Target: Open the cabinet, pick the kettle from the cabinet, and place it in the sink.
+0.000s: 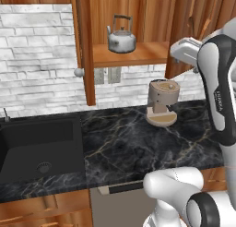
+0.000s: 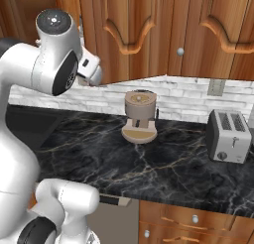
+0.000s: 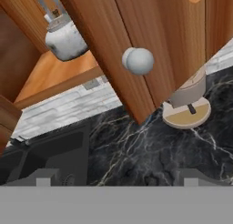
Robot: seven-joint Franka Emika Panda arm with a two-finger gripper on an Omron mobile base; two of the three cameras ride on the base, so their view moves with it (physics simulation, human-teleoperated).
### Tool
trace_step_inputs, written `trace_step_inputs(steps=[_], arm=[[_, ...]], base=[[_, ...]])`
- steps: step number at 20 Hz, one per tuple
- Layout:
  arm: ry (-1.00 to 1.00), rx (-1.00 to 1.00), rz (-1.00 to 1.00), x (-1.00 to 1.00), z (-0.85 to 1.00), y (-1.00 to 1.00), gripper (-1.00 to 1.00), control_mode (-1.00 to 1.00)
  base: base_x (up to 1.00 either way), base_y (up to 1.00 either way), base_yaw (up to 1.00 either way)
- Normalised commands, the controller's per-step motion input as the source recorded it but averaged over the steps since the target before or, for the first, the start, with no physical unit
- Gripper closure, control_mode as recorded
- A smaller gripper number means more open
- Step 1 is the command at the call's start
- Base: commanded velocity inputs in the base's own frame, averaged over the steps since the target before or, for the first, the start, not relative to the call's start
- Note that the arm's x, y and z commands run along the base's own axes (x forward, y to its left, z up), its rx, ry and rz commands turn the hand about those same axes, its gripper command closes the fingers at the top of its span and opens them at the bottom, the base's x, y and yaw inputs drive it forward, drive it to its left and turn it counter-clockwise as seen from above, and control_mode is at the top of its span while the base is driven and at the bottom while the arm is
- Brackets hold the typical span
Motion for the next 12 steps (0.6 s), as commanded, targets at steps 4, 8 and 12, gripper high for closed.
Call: trace_step_inputs(steps=[4, 8, 12], arm=[[0.04, 0.03, 0.00, 0.04, 0.04, 0.36, -1.00, -1.00], [0.02, 0.05, -0.01, 0.13, 0.02, 0.35, -1.00, -1.00], [0.00, 0.05, -0.05, 0.24, 0.02, 0.32, -1.00, -1.00]], base=[[0.00, 0.00, 0.00], [0.00, 0.00, 0.00], [0.00, 0.00, 0.00]])
